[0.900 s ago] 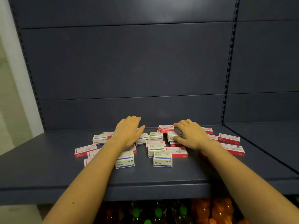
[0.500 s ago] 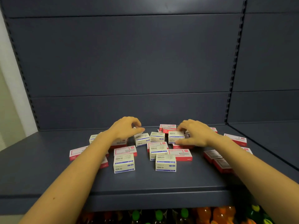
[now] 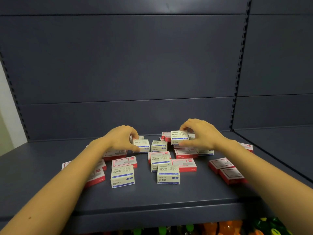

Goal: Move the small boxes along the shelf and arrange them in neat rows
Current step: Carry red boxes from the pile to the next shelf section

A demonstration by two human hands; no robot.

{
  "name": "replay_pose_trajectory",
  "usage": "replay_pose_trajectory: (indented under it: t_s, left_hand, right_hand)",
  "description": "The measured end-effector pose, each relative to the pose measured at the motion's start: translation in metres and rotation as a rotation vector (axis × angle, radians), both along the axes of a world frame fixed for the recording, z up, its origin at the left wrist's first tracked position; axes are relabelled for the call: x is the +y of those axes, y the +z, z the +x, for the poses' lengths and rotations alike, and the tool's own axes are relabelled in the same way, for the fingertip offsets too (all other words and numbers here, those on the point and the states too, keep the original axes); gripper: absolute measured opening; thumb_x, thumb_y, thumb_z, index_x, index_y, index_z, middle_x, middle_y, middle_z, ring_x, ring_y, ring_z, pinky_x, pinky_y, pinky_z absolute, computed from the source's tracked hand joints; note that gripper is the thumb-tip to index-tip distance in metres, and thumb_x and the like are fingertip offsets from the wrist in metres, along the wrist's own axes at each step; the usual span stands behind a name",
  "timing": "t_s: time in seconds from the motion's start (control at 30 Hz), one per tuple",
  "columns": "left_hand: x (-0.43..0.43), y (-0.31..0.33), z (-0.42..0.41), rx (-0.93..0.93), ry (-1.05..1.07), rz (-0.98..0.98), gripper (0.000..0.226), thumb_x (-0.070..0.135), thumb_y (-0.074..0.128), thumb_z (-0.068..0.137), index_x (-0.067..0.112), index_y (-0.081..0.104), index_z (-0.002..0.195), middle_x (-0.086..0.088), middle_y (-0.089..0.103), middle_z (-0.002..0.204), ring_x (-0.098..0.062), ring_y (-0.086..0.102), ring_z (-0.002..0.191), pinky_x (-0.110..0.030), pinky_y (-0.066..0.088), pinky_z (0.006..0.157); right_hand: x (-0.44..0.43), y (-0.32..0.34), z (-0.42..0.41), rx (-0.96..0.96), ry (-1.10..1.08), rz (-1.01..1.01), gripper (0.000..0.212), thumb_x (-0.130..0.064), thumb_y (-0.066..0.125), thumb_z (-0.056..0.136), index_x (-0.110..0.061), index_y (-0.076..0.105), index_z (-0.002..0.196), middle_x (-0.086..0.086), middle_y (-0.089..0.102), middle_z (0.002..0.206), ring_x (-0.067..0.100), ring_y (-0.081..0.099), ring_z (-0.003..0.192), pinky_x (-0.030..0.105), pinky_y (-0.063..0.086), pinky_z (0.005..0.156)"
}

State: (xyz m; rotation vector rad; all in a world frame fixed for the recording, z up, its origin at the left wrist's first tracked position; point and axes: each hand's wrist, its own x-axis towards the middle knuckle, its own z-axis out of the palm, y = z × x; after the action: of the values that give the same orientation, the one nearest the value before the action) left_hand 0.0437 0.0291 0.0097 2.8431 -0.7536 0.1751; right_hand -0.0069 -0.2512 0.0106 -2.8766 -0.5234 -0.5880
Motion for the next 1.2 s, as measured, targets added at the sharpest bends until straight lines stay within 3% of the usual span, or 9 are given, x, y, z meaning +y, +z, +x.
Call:
replay_pose_trajectory:
  t_s: [0.1, 0.23, 0.5, 0.77, 1.03, 1.2]
  left_hand:
    - [0.002, 0.015, 0.002, -0.13, -0.015, -0.013, 0.036, 0.044, 0.073, 0.07, 0.025, 0.06, 0.098, 0.009, 0.062, 0.1, -0.008, 0.057, 0.086, -0.021, 0.045, 0.068]
    - [-0.013, 0.026, 0.006, -0.228, -0.072, -0.106, 0.037, 0.043, 0.075, 0.069, 0.024, 0.061, 0.098, 0.006, 0.063, 0.101, -0.011, 0.058, 0.089, -0.033, 0.052, 0.077]
    - [-0.098, 0.024, -0.006, -0.183, -0.263, -0.196, 0.033, 0.037, 0.075, 0.07, 0.025, 0.06, 0.096, 0.005, 0.063, 0.102, -0.013, 0.059, 0.091, -0.041, 0.053, 0.082]
    - [-0.213, 0.026, -0.032, -0.209, -0.376, -0.219, 0.034, 0.041, 0.075, 0.069, 0.026, 0.061, 0.097, 0.01, 0.063, 0.098, -0.011, 0.054, 0.086, -0.032, 0.048, 0.075]
    - [-0.335, 0.013, -0.074, -0.173, -0.417, -0.273, 0.033, 0.043, 0.074, 0.069, 0.026, 0.062, 0.095, 0.013, 0.061, 0.096, -0.01, 0.054, 0.086, -0.027, 0.045, 0.073]
    - [-0.406, 0.003, -0.1, -0.15, -0.431, -0.299, 0.032, 0.041, 0.075, 0.068, 0.026, 0.063, 0.094, 0.009, 0.064, 0.096, -0.014, 0.056, 0.087, -0.035, 0.048, 0.078]
  right_hand:
    - [-0.011, -0.002, -0.001, -0.03, -0.035, 0.056, 0.045, -0.052, 0.067, 0.075, -0.028, 0.055, 0.111, -0.009, 0.059, 0.113, 0.003, 0.045, 0.092, 0.022, 0.036, 0.071]
    - [-0.031, -0.005, -0.009, -0.055, -0.1, 0.156, 0.043, -0.051, 0.07, 0.073, -0.029, 0.056, 0.106, -0.012, 0.058, 0.108, 0.004, 0.046, 0.093, 0.023, 0.035, 0.072]
    - [-0.088, -0.006, -0.039, -0.067, -0.19, 0.201, 0.039, -0.048, 0.071, 0.073, -0.03, 0.055, 0.104, -0.017, 0.053, 0.1, 0.006, 0.048, 0.092, 0.021, 0.035, 0.07]
    - [-0.191, -0.001, -0.089, -0.032, -0.267, 0.198, 0.041, -0.049, 0.071, 0.073, -0.029, 0.056, 0.106, -0.016, 0.054, 0.101, 0.004, 0.045, 0.086, 0.015, 0.032, 0.06]
    - [-0.311, -0.002, -0.143, 0.002, -0.293, 0.176, 0.041, -0.05, 0.071, 0.072, -0.029, 0.057, 0.105, -0.017, 0.052, 0.099, 0.003, 0.044, 0.086, 0.02, 0.032, 0.065]
    - [-0.383, -0.009, -0.168, -0.001, -0.305, 0.182, 0.04, -0.051, 0.071, 0.072, -0.031, 0.056, 0.103, -0.018, 0.052, 0.098, 0.003, 0.044, 0.086, 0.016, 0.032, 0.063]
